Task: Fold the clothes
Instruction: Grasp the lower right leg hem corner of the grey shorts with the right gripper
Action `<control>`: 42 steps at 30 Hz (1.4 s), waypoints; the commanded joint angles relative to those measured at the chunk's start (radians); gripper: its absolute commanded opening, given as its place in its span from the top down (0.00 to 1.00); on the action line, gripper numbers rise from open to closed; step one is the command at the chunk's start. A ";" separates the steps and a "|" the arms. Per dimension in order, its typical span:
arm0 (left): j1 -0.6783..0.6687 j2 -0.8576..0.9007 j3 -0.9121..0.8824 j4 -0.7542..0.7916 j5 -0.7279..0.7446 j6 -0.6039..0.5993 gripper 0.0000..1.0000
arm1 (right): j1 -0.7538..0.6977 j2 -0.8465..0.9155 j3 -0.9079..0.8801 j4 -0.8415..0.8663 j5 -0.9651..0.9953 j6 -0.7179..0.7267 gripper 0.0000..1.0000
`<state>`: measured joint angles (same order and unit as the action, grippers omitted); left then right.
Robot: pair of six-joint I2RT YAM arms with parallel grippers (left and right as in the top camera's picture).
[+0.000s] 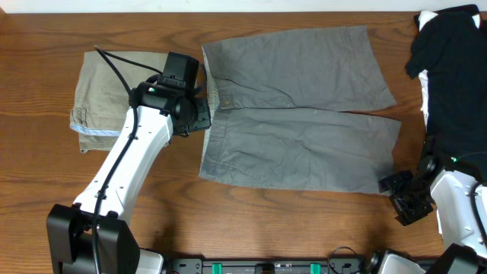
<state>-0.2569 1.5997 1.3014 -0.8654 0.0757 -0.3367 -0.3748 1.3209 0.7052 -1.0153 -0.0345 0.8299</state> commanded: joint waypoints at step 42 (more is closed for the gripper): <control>0.002 0.002 0.000 0.016 0.003 -0.010 0.58 | -0.004 -0.005 -0.137 0.328 -0.052 0.143 0.51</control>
<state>-0.2569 1.5997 1.3014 -0.8516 0.0757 -0.3405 -0.3748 1.3209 0.5816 -0.6868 -0.0902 0.9463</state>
